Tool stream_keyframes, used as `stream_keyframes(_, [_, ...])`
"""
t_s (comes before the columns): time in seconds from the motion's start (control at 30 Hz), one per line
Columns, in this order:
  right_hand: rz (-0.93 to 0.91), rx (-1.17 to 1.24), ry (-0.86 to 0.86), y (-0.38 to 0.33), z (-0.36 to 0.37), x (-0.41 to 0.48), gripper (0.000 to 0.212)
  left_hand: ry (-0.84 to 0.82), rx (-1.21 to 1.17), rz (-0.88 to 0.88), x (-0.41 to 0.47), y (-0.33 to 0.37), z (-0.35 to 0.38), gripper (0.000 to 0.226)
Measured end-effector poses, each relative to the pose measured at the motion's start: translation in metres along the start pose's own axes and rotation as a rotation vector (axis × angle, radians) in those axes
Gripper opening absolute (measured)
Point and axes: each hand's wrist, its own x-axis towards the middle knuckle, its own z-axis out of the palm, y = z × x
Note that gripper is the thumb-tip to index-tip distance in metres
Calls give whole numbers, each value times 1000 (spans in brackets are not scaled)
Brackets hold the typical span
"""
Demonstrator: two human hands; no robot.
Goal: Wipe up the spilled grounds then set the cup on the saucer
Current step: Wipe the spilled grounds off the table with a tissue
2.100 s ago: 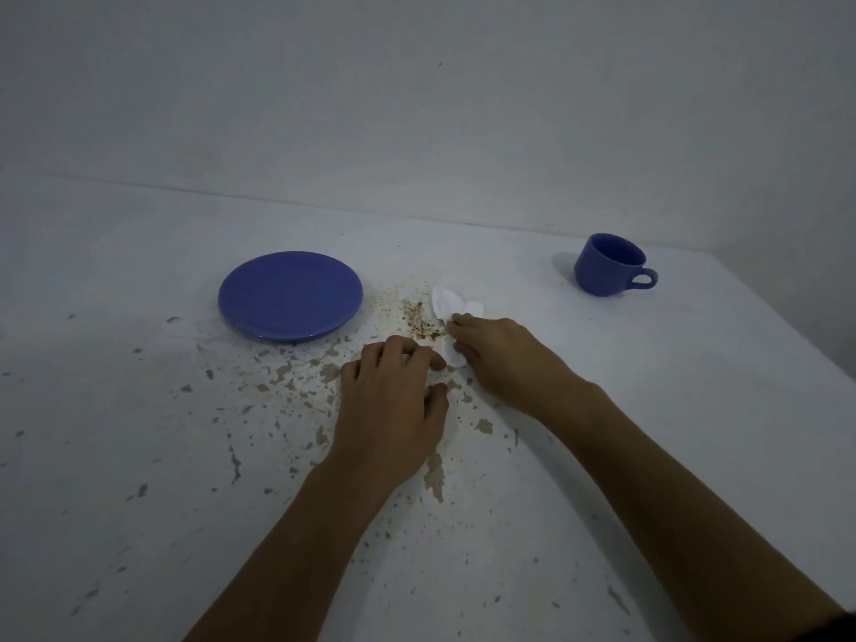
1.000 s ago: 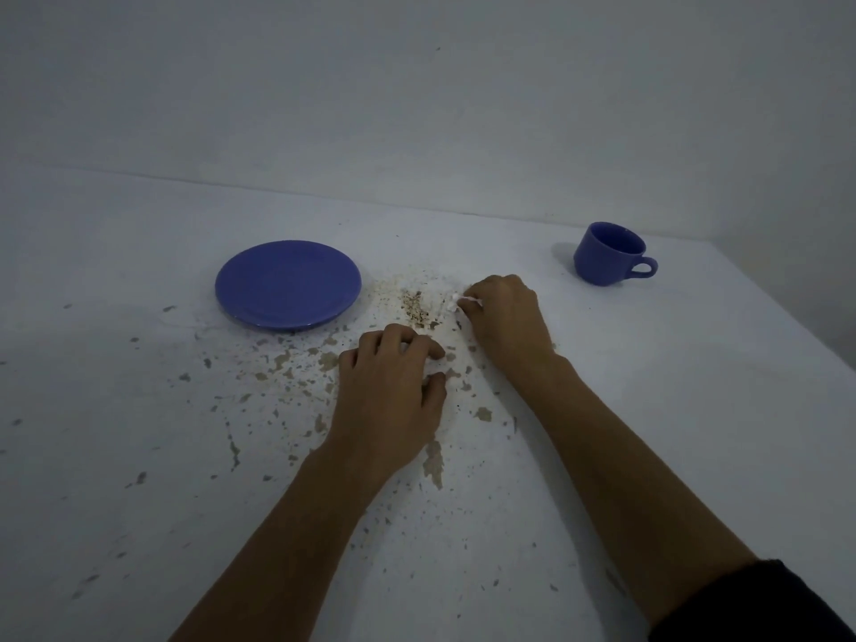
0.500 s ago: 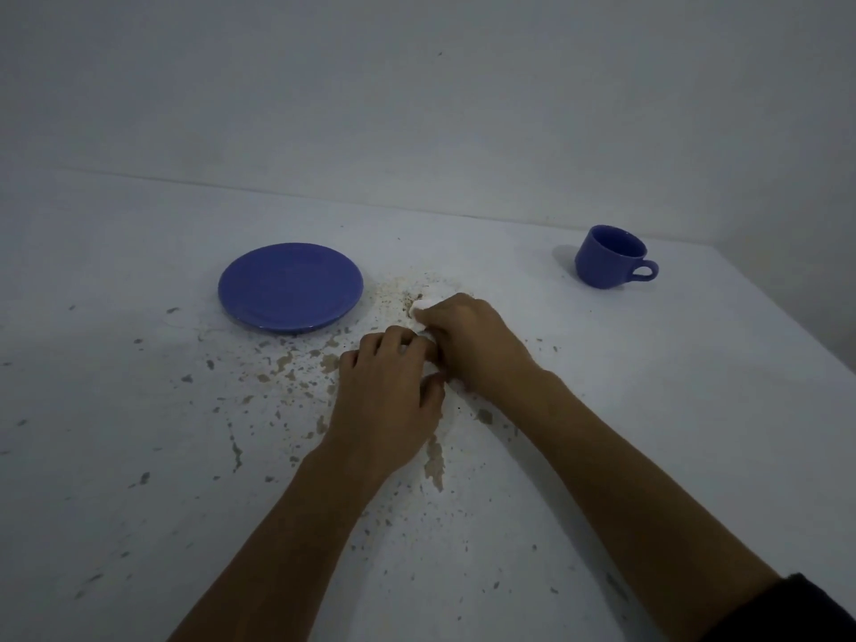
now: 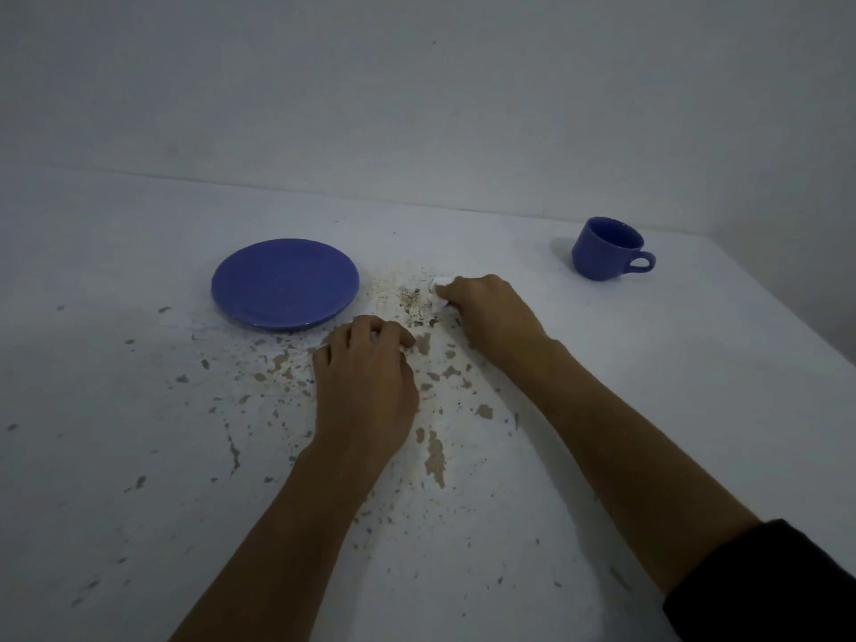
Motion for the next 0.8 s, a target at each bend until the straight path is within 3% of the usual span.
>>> stream_keyframes(0.07, [39, 19, 21, -7, 5, 2, 29, 0, -2, 9, 0, 0, 0, 25])
stream_keyframes(0.23, [-173, 141, -67, -16, -5, -3, 15, -10, 9, 5, 1, 0, 0, 24])
stream_keyframes(0.3, [-148, 143, -46, -2, -9, -2, 11, -9, 8, 4, 1, 1, 0, 23])
stream_keyframes(0.4, [-28, 193, 36, 10, -11, 9, 16, -3, 13, 10, 1, 1, -1, 22])
stream_keyframes(0.5, [54, 135, -4, -3, -1, 27, 18, 1, 17, 13, 1, 1, 0, 22])
stream_keyframes(0.7, [-115, 108, -161, -34, -3, 20, 35, 15, 17, 10, 2, -1, 3, 22])
stream_keyframes(0.8, [-112, 265, -135, -23, -25, 11, 27, 18, 14, 17, 2, -1, 1, 21])
